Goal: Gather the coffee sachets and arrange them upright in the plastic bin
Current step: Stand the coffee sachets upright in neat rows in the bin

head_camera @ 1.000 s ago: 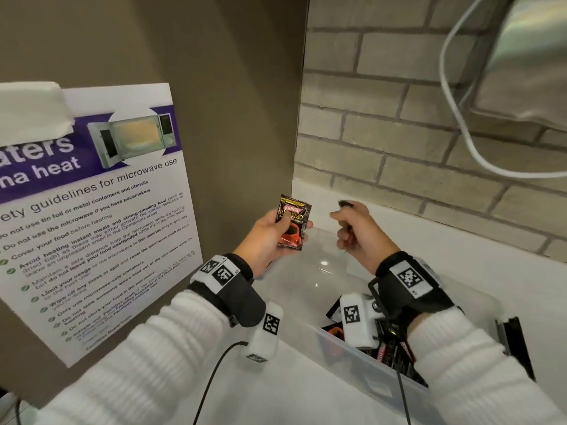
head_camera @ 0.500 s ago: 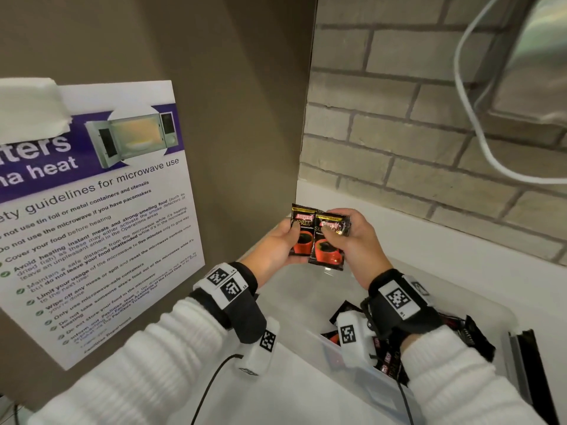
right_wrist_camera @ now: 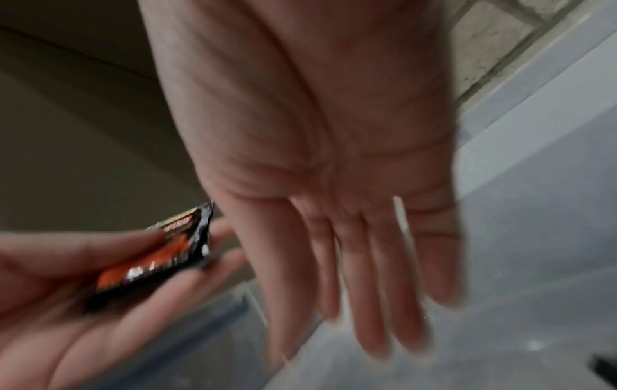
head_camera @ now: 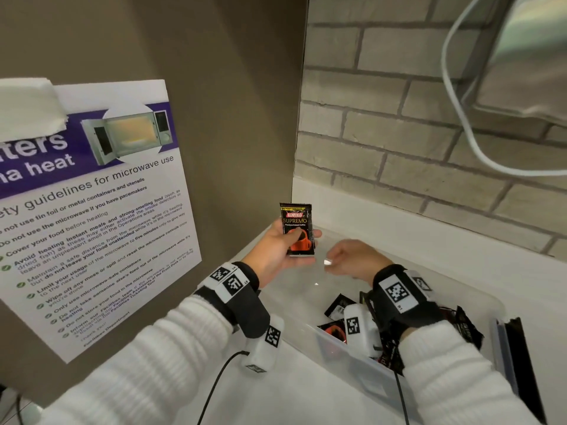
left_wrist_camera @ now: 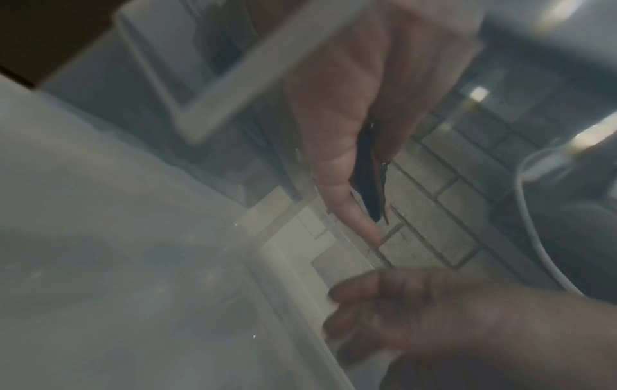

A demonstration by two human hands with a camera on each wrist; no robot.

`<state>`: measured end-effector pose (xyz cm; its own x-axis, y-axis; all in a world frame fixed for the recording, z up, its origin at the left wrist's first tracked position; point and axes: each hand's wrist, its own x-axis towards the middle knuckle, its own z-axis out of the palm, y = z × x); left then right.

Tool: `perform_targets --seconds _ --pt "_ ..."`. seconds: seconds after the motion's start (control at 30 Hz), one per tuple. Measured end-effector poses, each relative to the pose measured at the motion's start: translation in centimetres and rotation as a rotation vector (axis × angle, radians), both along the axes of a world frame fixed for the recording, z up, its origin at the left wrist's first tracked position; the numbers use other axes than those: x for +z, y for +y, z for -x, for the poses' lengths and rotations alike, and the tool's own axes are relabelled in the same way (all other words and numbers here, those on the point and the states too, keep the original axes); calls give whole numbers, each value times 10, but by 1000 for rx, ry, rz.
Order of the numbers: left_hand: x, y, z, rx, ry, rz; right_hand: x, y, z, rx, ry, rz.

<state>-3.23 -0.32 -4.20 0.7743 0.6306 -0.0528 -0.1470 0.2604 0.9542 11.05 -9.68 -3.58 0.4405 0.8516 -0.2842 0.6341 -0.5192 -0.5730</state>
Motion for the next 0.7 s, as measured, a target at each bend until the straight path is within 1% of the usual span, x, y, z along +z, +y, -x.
perform_targets --seconds 0.07,0.1,0.2,0.3,0.37,0.43,0.47,0.57,0.63,0.7 --pt "1 1 -1 17 -17 45 -4 -2 5 159 -106 268" --pt "2 1 -1 21 -27 63 -4 -3 7 218 -145 358" --pt "2 0 0 5 -18 63 1 -6 12 287 -200 472" --pt "4 -2 1 -5 -13 62 5 -8 15 359 -222 494" --pt "5 -2 2 -10 -30 72 4 -6 13 345 -219 451" --pt "5 -2 3 -15 -39 77 3 -5 11 278 -170 402" --pt "6 -2 4 -15 -43 79 2 -5 12 272 -134 405" --pt "7 -2 4 -20 -61 79 -2 -5 16 297 -30 482" --pt "6 -1 4 -19 -73 72 -3 -4 20 332 -54 534" --pt "5 -1 3 -15 -83 78 1 -5 22 389 -110 513"
